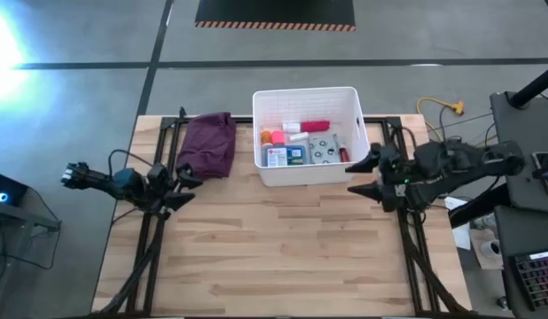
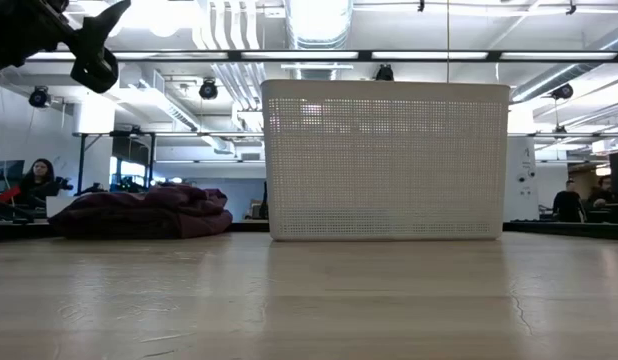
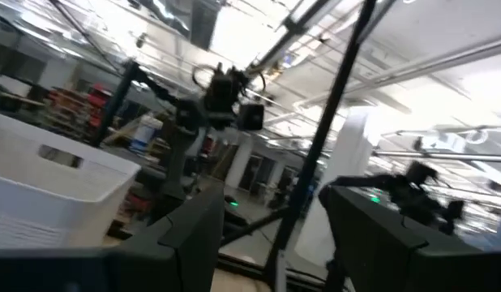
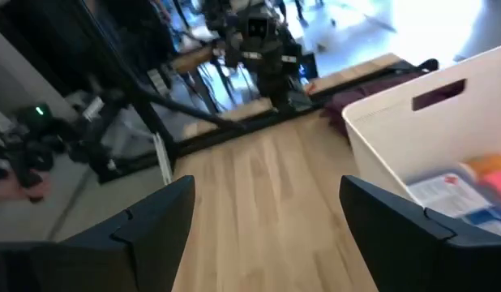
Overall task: Pick & place medical supplies in basket/bin
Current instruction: Return to Home Position
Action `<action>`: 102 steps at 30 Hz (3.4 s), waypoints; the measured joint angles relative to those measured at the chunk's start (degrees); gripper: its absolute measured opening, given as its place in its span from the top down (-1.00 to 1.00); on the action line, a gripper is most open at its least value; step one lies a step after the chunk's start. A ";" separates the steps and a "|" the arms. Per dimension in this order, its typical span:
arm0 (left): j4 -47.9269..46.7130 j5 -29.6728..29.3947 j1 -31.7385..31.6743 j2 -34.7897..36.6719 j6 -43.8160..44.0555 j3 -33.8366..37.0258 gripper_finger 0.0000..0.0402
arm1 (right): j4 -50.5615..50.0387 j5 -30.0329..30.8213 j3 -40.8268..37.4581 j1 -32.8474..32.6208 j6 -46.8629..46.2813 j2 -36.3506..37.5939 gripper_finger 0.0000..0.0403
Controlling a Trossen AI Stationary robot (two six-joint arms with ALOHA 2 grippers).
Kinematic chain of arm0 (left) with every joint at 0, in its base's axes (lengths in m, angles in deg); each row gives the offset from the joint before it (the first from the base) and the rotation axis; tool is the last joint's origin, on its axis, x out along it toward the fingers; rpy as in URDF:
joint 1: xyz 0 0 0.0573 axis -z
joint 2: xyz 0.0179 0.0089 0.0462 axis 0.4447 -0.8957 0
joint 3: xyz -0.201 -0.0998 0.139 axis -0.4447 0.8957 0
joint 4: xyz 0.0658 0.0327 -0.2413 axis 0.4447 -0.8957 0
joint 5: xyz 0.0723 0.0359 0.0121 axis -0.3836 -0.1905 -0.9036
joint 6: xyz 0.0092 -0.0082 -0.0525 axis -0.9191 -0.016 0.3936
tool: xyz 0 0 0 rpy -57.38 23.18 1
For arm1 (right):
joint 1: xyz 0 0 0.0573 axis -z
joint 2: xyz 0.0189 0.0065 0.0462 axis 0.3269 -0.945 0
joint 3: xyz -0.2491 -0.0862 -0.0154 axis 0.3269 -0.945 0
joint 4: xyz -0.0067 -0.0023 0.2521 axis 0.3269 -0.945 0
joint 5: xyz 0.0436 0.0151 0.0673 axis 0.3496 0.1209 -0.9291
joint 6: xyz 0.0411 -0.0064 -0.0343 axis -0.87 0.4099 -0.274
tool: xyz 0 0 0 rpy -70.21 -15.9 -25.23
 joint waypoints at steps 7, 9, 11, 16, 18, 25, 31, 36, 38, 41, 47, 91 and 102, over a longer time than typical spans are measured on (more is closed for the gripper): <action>0.35 -2.81 0.00 -0.47 -0.90 0.26 -0.01 | 19.71 -0.32 -20.94 -5.30 -2.05 6.93 -0.48; 0.33 -3.12 0.00 -0.26 -0.90 0.30 -0.01 | 26.96 0.17 -26.46 -6.05 -1.30 8.76 -0.48; 0.46 -3.18 0.00 -0.23 -0.92 0.30 -0.01 | 33.59 0.00 -31.95 -6.47 -1.19 10.20 -0.47; 0.51 -3.13 -0.02 0.06 0.30 1.10 -0.01 | 47.15 0.22 -41.83 -6.33 0.23 14.45 -0.48; -2.25 -3.15 -0.44 0.01 1.70 1.11 -0.01 | 50.07 -0.20 -44.81 -6.34 0.75 16.07 -0.49; -2.54 3.83 -4.98 0.62 3.03 1.09 -0.01 | 52.82 2.09 -50.35 -6.27 2.25 22.42 -0.51; -5.18 7.22 -7.01 0.93 4.41 1.13 -0.01 | 52.91 3.31 -53.87 -6.26 4.32 30.08 -0.48; -5.48 7.20 -8.00 0.95 4.74 1.15 -0.01 | 52.30 3.04 -57.58 -6.27 4.88 35.84 -0.46; -5.55 7.21 -8.02 0.95 4.74 1.15 -0.01 | 52.22 2.50 -59.43 -6.27 5.36 38.12 -0.47; -7.74 7.21 -8.07 0.95 4.74 1.15 -0.01 | 46.99 1.10 -59.76 -6.27 6.90 40.82 -0.49; -13.54 7.20 -9.58 0.93 4.74 1.18 -0.01 | 34.83 1.07 -59.75 -6.26 7.01 46.20 -0.52; -23.47 7.64 -13.88 -1.02 -0.87 1.13 -0.01 | 31.74 1.92 -59.70 -6.16 7.26 44.16 -0.49; -23.45 7.62 -13.88 -1.21 -0.88 1.11 -0.01 | 31.69 1.52 -59.68 -2.17 7.24 46.09 -0.52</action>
